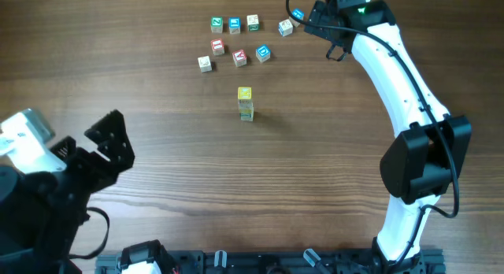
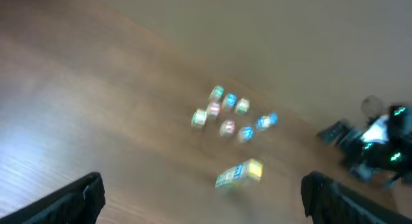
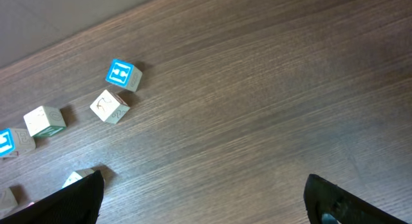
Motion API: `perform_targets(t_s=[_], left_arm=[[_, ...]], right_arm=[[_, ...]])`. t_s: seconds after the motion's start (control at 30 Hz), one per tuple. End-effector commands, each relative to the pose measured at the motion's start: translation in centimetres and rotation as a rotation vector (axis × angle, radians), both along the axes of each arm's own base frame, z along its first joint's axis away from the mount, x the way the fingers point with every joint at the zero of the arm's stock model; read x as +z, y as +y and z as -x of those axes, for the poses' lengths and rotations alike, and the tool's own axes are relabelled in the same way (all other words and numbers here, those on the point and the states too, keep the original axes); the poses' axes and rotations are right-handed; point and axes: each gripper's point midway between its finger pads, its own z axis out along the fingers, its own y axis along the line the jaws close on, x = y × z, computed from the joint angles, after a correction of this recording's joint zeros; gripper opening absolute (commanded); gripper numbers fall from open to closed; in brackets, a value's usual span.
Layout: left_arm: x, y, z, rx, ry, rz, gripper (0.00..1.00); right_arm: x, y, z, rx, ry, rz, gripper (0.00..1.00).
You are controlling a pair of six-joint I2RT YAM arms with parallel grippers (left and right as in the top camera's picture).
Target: Form a tower
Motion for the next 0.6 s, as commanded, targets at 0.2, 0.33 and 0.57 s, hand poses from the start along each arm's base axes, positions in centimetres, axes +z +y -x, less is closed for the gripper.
perform_targets(t_s=[0.2, 0.33, 0.57], left_arm=[[-5.7, -0.9, 2.9, -0.017, 0.279, 0.059, 1.0], [-5.7, -0.9, 2.9, -0.017, 0.28, 0.059, 1.0], [-4.4, 0.2, -1.7, -0.017, 0.054, 0.004, 1.0]], right_arm=[[-0.6, 0.0, -0.1, 0.003, 0.007, 0.026, 1.0], [-0.6, 0.0, -0.1, 0.004, 0.007, 0.026, 1.0], [-0.6, -0.1, -0.1, 0.003, 0.007, 0.026, 1.0]])
